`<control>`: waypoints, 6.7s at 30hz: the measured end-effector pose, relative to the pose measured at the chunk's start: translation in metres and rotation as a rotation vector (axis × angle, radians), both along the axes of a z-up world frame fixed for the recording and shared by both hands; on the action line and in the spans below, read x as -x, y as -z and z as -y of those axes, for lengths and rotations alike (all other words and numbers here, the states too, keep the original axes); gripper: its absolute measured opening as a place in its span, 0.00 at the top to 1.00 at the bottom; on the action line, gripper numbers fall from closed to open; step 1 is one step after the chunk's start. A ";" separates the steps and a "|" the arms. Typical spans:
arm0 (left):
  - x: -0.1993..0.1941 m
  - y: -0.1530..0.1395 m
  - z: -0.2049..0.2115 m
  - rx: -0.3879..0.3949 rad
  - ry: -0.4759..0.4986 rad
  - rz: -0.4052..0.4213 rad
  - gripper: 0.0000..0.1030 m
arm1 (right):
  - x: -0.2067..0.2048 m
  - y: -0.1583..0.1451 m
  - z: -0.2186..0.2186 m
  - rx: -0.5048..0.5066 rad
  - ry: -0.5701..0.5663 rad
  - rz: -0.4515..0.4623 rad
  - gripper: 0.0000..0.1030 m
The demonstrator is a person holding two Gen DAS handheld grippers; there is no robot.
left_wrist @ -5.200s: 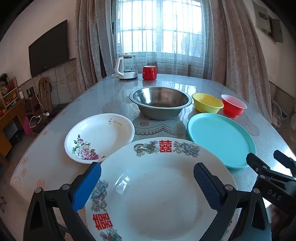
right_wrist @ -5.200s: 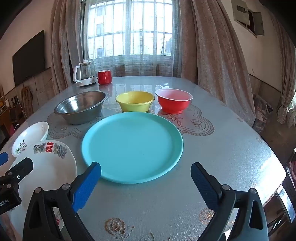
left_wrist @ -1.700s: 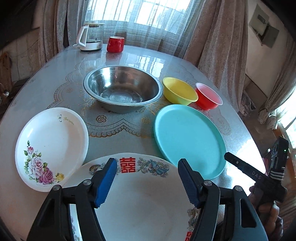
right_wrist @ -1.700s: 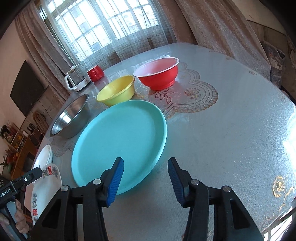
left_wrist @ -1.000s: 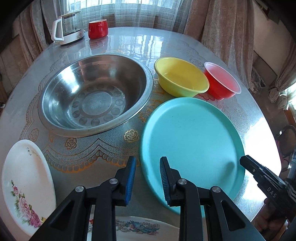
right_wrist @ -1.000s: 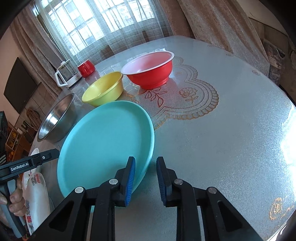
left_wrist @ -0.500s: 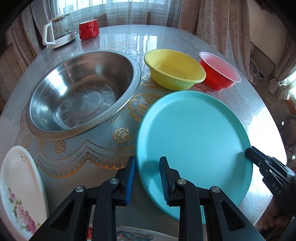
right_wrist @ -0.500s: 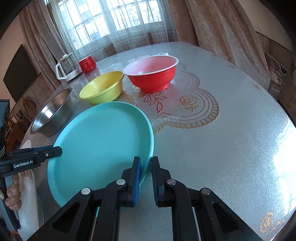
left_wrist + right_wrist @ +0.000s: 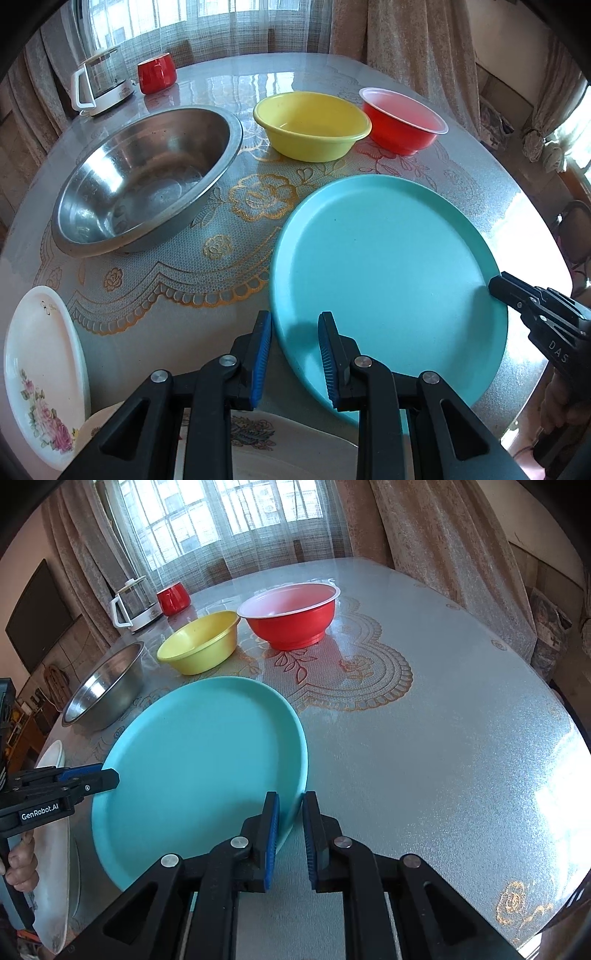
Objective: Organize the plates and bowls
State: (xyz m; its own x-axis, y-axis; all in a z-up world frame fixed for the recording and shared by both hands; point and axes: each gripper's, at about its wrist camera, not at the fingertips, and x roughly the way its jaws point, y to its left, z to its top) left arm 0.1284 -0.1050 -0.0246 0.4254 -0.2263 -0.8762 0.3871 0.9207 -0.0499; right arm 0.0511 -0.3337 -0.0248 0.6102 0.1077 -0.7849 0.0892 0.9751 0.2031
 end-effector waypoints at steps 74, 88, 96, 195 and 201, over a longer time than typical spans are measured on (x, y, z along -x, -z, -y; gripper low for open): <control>0.042 0.009 -0.286 0.289 -0.637 0.147 0.80 | -0.108 0.005 -0.300 -0.197 -0.552 -0.191 0.87; 0.048 -0.019 -0.273 0.280 -0.593 0.213 0.80 | -0.097 -0.018 -0.282 -0.232 -0.546 -0.102 0.86; 0.061 -0.051 -0.241 0.285 -0.491 0.273 0.80 | -0.073 -0.040 -0.239 -0.294 -0.501 -0.032 0.86; 0.051 -0.050 -0.036 0.134 -0.128 0.171 0.55 | 0.008 -0.026 -0.038 -0.125 -0.063 0.146 0.64; 0.057 -0.053 -0.069 0.180 -0.171 0.159 0.52 | 0.020 -0.035 -0.059 -0.250 -0.253 0.166 0.63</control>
State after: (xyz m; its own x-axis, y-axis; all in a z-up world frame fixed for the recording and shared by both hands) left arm 0.0713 -0.0357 0.0279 0.5997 -0.2854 -0.7476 0.2427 0.9551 -0.1699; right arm 0.0314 -0.2746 0.0105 0.6565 0.4466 -0.6080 -0.2016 0.8805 0.4291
